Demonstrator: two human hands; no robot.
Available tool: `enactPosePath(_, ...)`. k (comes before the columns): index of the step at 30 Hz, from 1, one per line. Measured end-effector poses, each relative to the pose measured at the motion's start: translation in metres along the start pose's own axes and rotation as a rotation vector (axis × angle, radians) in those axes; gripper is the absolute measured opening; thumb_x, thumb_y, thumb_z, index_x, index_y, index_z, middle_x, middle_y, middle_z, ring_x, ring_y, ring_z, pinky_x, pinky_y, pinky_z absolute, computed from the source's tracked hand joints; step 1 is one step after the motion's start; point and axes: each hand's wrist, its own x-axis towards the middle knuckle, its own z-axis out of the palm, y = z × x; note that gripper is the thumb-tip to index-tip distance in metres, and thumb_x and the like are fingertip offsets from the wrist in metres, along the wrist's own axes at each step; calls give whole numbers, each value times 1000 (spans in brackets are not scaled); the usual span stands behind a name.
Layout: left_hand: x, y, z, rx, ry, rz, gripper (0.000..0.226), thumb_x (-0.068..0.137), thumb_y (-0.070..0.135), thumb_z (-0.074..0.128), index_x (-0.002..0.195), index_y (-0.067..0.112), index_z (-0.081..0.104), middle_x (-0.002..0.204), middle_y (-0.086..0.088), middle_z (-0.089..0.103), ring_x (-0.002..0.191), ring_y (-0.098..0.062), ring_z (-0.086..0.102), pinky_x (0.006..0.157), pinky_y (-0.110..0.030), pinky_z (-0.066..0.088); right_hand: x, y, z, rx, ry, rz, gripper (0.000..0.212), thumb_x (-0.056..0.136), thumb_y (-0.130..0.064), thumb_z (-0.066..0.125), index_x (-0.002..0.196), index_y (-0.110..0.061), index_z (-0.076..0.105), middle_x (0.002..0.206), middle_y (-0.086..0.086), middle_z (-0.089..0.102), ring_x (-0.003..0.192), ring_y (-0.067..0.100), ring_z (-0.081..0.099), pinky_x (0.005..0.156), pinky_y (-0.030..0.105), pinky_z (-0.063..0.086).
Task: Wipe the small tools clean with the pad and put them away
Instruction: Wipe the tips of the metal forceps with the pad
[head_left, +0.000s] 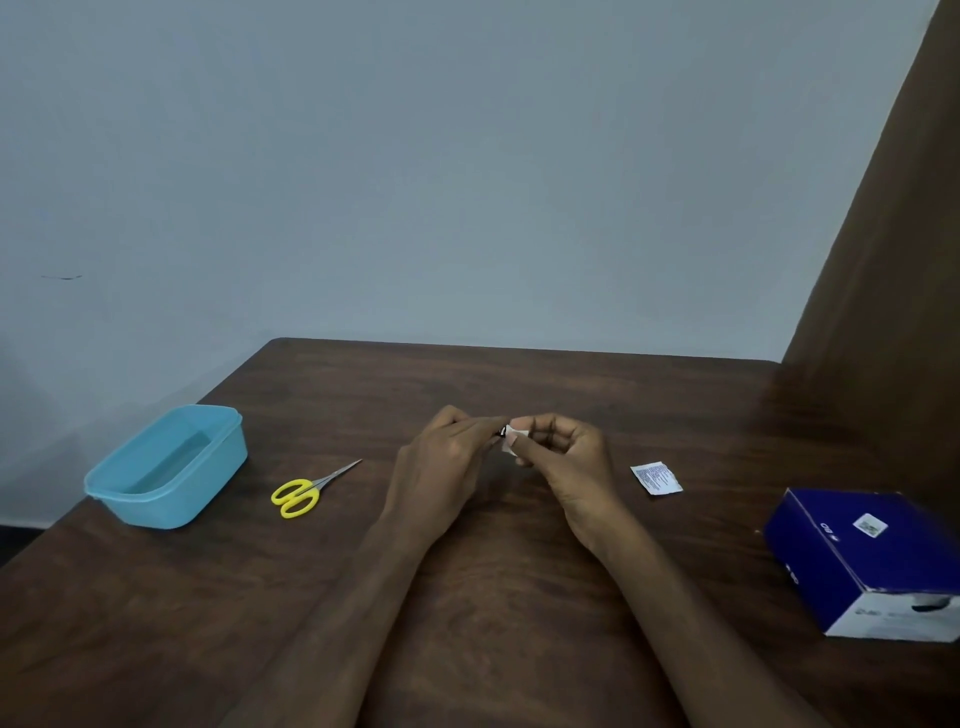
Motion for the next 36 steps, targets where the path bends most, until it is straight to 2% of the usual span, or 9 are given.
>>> enactPosePath(4,1,0,-1,-29,15,35,30,101,19,70,128,33,73,99,17,66,97,-8,60,49,-36,54,1,-1,2,55,38,35,4,89,-7,83,90,-9,80,87,14,80,69,19,67,69,29,59)
enactPosePath(9,2,-2,-1,-45,8,20,28,105,27,65,130,36,72,95,23,61,101,-6,59,57,-26,42,1,1,0,92,25,41,8,91,-7,82,98,-5,79,90,14,81,77,20,72,71,28,61)
enactPosePath(13,2,-1,-1,-73,4,-11,26,105,30,61,129,36,72,92,33,48,104,-6,58,59,-31,50,2,0,-6,145,-20,102,16,91,1,78,104,-7,80,96,13,82,84,20,73,74,29,60)
enactPosePath(16,3,-3,-2,-85,-12,4,27,105,30,60,129,38,70,98,31,54,107,-7,58,63,-36,55,1,-2,-7,117,-7,97,17,89,-3,82,104,-9,79,94,11,82,79,18,72,73,29,59)
enactPosePath(20,3,-3,2,-93,-36,72,24,105,32,64,128,37,71,99,32,56,101,-6,58,63,-34,54,-3,-4,-4,31,49,49,16,86,-11,87,99,-9,78,80,7,80,58,10,62,60,19,52)
enactPosePath(24,2,-6,1,-122,-1,31,21,102,30,70,122,32,76,99,23,71,95,-9,60,70,-31,53,-2,-4,-3,53,25,47,14,91,-7,81,105,-4,77,85,12,81,59,9,62,59,19,54)
enactPosePath(26,4,-8,2,-140,1,26,23,101,28,72,123,33,76,100,19,75,93,-11,61,72,-33,54,0,-2,-2,46,44,37,13,93,-7,80,105,-5,77,85,10,81,61,11,63,61,22,57)
enactPosePath(32,4,-12,4,-179,91,-21,20,103,30,68,118,22,79,101,12,76,93,-15,66,74,-41,59,6,1,-11,35,286,-21,11,94,-12,80,104,-10,77,87,3,83,67,9,72,74,27,63)
enactPosePath(36,3,-14,5,-224,56,26,22,106,30,67,124,28,78,116,15,74,104,-12,67,81,-40,59,5,3,-10,62,197,51,17,92,-6,81,107,-4,75,89,5,83,73,13,75,78,30,65)
